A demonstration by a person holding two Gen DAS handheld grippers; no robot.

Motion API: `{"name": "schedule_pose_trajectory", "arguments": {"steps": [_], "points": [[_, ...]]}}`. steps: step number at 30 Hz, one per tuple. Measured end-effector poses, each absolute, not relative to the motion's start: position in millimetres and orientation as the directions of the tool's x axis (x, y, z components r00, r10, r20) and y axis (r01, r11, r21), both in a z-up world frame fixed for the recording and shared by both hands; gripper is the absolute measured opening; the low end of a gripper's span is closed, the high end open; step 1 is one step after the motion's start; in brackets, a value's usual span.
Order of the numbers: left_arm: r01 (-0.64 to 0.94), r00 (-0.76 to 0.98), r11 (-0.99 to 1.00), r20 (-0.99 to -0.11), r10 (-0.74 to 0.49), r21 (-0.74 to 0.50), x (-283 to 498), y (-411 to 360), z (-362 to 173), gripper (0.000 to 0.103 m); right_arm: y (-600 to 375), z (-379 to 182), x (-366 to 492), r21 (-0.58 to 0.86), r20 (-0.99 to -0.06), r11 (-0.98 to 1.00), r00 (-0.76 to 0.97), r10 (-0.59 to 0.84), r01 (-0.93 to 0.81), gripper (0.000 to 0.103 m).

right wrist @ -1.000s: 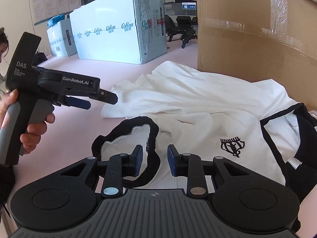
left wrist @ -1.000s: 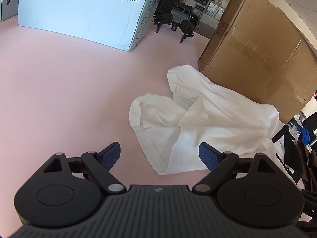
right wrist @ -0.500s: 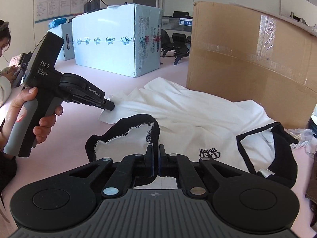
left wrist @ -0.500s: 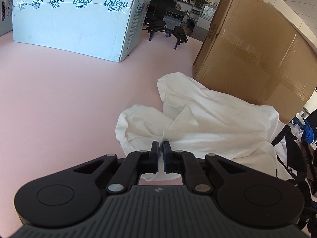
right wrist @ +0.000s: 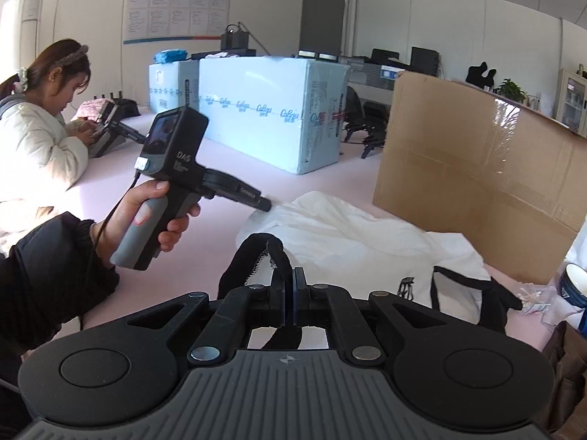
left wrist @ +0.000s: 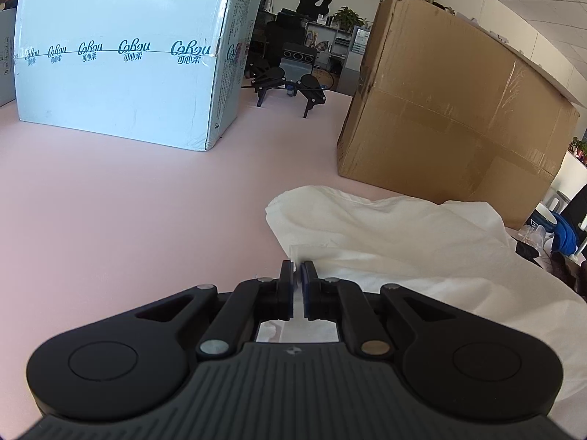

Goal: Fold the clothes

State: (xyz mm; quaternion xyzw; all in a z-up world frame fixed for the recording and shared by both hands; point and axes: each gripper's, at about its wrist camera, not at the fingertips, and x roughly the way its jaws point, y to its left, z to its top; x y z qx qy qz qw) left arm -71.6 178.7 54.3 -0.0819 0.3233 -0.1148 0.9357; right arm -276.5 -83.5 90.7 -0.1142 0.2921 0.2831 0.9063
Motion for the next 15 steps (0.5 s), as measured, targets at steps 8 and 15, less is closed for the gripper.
{"name": "schedule_pose_trajectory", "arguments": {"steps": [8, 15], "points": [[0.160, 0.722, 0.960, -0.636, -0.272, -0.229, -65.7, 194.0, 37.7, 0.007, -55.9, 26.3, -254.9, -0.019, -0.754, 0.770, 0.514, 0.408, -0.638, 0.020], [0.287, 0.730, 0.922, -0.564, -0.386, -0.260, -81.9, 207.8, 39.1, 0.076, -98.2, 74.3, -238.9, 0.246, -0.585, 0.758, 0.532, 0.613, -0.604, 0.059]]}}
